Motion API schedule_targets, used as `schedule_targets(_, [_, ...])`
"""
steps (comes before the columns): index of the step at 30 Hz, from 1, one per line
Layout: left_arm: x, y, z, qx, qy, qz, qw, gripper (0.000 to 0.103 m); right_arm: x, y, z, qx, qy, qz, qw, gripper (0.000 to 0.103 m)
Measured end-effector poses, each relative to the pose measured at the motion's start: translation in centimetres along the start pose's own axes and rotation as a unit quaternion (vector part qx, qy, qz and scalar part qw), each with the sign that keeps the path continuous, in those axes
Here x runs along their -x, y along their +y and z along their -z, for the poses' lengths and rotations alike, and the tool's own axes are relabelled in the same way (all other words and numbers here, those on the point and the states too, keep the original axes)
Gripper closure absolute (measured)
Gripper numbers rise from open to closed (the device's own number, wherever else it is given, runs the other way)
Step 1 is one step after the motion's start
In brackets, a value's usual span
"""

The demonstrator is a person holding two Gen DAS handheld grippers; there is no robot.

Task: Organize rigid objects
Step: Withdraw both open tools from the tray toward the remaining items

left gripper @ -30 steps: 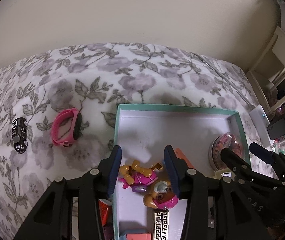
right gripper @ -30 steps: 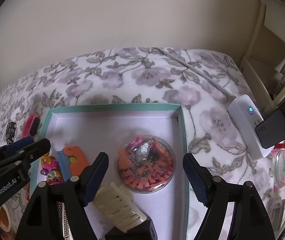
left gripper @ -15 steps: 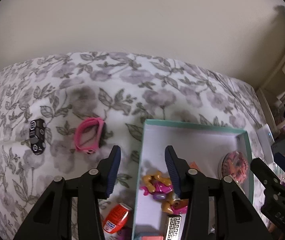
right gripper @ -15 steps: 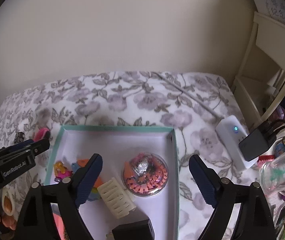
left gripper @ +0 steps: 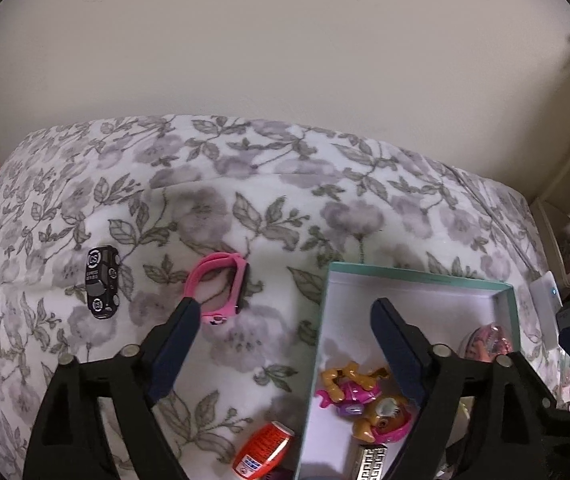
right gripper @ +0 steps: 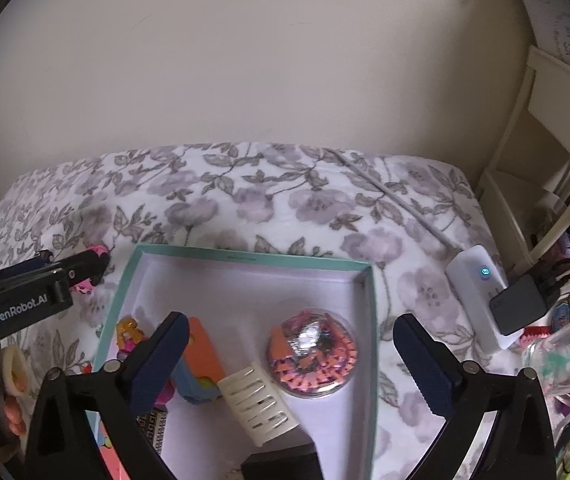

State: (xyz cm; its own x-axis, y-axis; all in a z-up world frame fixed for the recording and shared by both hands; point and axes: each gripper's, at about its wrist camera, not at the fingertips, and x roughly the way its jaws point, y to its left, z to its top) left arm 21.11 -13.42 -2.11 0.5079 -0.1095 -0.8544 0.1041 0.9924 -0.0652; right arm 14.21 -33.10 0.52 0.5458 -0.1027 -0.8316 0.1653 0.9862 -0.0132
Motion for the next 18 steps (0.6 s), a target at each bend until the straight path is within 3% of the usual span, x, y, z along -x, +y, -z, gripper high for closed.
schedule_targets(1, [-0.1, 0.2, 0.0, 0.002, 0.000, -0.004, 1.0000, 0.006, -0.1, 0.2, 0.0, 0.003, 0.002, 0.000, 1.000, 0.000])
schedule_targets(9, [-0.9, 3.2, -0.5, 0.036, 0.018, -0.007, 0.9992, 0.005, -1.0, 2.5, 0.1, 0.011, 0.007, -0.022, 1.000, 0.000])
schedule_targets(18, [-0.7, 10.1, -1.4, 0.085, 0.027, -0.032, 0.9955, 0.005, -1.4, 6.4, 0.1, 0.027, -0.001, -0.054, 0.998, 0.000])
